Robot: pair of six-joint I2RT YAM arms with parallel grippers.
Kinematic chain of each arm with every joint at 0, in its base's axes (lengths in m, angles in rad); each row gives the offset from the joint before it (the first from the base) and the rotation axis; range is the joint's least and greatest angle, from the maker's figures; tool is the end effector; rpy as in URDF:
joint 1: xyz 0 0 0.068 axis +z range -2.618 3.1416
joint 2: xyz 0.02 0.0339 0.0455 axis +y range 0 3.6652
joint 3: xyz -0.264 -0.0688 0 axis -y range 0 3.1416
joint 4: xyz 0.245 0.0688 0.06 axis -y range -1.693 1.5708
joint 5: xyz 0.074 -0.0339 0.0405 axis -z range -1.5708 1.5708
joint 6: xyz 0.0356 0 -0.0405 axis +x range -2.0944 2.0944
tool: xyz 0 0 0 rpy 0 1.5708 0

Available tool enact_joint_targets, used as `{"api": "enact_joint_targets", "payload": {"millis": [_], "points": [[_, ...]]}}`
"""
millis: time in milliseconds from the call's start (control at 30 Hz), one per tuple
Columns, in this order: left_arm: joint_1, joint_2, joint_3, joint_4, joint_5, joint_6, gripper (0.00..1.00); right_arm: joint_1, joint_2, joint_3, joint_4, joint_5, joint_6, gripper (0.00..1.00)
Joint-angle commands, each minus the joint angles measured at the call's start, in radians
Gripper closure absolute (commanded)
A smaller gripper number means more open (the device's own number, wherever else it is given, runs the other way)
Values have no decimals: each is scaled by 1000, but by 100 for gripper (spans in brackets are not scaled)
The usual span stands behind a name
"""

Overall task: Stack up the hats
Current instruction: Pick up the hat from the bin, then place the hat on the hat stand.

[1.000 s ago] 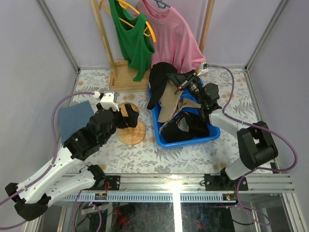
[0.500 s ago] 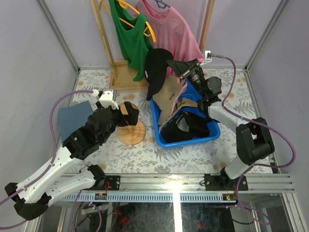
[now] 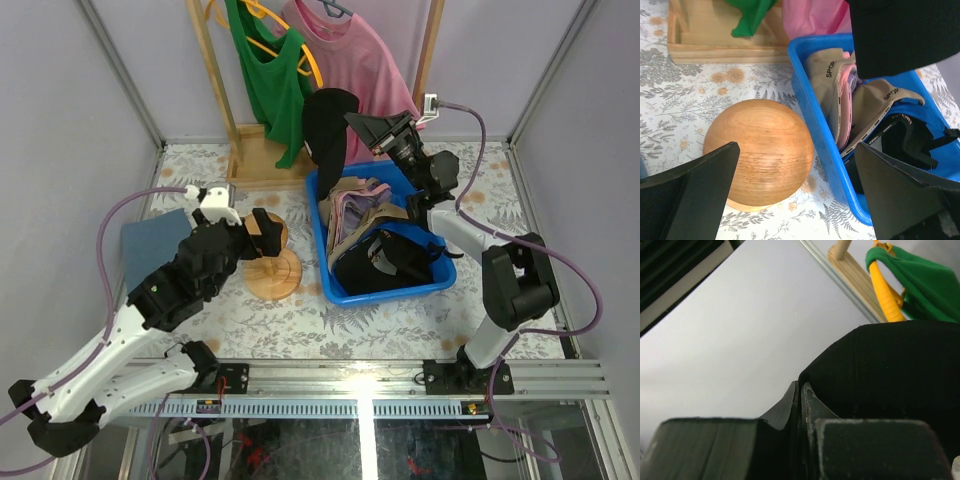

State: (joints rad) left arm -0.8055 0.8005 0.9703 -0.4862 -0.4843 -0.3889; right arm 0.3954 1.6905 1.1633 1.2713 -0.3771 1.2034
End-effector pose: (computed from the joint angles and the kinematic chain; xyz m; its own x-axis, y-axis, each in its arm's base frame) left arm 0.1282 -0.1095 0.3707 -0.3252 -0.1458 -0.9343 0.2252 0.9477 -0.2263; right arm 0.3385 0.1555 0.3767 -0.3430 0.7971 -0.4970 -0.8018 0.0272 0.5970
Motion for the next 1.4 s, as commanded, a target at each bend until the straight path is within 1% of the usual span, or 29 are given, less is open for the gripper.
{"api": "enact_joint_targets", "payload": {"millis": [0,267,533,667,767,933,1000,1233,1367], "points": [[-2,-56,26,44,-113,-24,1,16,9,57,176,-47,112,100],[-3,-177,20,-23,-238,-121,0,141,-13,35,223,-63,167,100],[-4,-259,13,-114,-381,-209,0,317,12,62,255,-34,195,100],[-4,-313,15,-150,-467,-256,0,407,57,87,266,-8,191,100],[-4,-352,14,-157,-523,-280,0,461,125,123,290,7,204,100],[-3,-367,18,-167,-572,-281,0,520,213,170,333,35,230,100],[-3,-359,17,-164,-575,-272,0,526,217,141,345,46,219,100],[-4,-303,-37,-104,-540,-228,0,514,169,-58,419,101,185,100],[-3,-275,-69,-73,-520,-216,0,500,141,-156,428,120,173,100]]}}
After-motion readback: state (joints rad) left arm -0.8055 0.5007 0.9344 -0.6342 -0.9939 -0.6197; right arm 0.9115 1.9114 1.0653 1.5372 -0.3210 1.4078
